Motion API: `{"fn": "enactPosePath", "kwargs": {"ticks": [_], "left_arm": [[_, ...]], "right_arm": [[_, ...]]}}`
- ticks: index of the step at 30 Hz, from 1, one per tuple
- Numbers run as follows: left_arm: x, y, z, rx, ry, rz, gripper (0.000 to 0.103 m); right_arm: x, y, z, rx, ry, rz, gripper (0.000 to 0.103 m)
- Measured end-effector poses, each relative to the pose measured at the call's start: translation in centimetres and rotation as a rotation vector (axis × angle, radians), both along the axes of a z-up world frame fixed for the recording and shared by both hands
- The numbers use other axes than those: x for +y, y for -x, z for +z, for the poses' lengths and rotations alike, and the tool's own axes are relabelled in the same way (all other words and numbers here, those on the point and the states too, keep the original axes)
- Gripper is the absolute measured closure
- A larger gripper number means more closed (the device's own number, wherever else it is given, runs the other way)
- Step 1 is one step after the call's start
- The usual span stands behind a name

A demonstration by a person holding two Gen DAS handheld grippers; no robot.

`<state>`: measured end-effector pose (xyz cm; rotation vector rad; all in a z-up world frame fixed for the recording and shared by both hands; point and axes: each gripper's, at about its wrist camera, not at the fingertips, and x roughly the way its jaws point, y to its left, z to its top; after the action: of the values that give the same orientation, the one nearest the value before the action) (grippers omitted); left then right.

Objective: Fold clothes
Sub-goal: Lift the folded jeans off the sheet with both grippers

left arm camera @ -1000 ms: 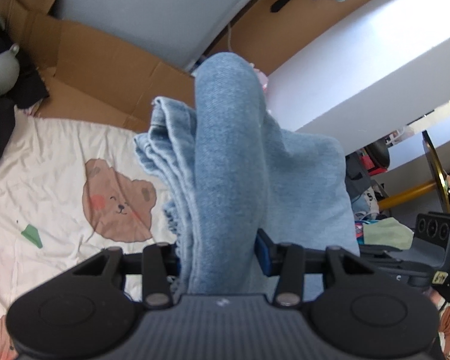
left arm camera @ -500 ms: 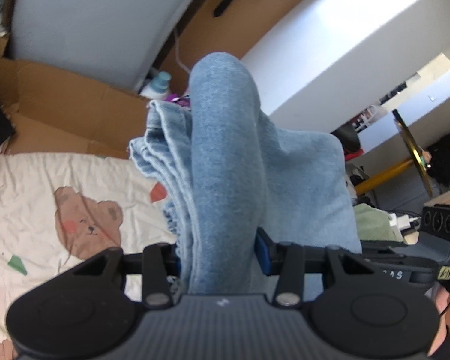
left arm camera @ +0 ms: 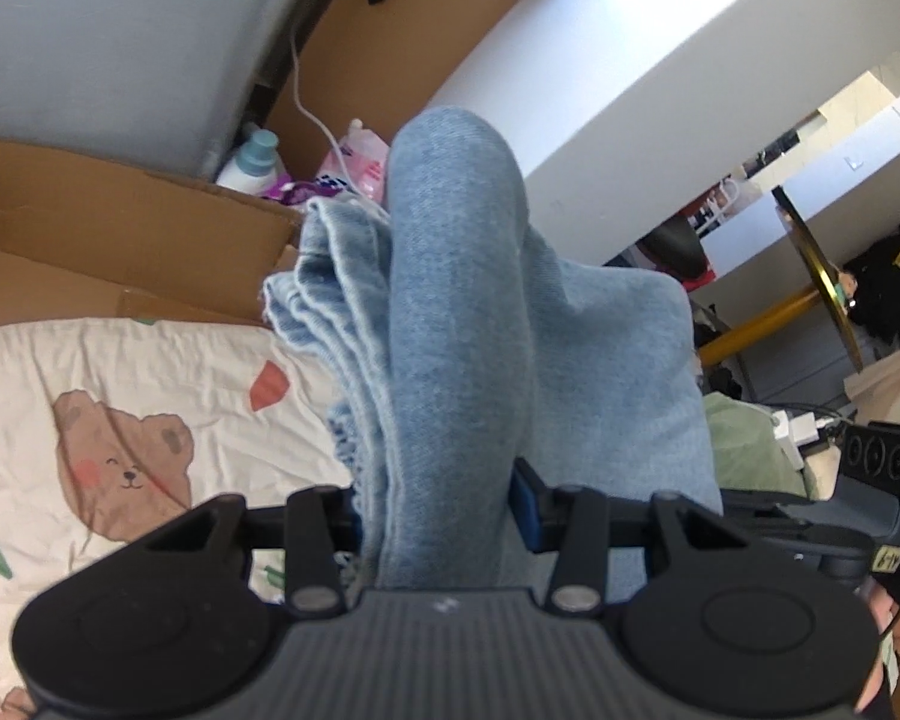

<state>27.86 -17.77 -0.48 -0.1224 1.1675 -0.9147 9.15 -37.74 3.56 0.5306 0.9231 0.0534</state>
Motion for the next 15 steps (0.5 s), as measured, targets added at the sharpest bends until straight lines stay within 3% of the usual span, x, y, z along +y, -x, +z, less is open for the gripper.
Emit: {"fn": "enactPosePath", "kwargs": {"ticks": [15], "left_arm": [[-8.6,-1.5,-4.6,0.058,0.010,-0.070,0.057]], "right_arm": [[-9.1,0.0,-4.6,0.018,-0.021,-0.119,0.084]]}}
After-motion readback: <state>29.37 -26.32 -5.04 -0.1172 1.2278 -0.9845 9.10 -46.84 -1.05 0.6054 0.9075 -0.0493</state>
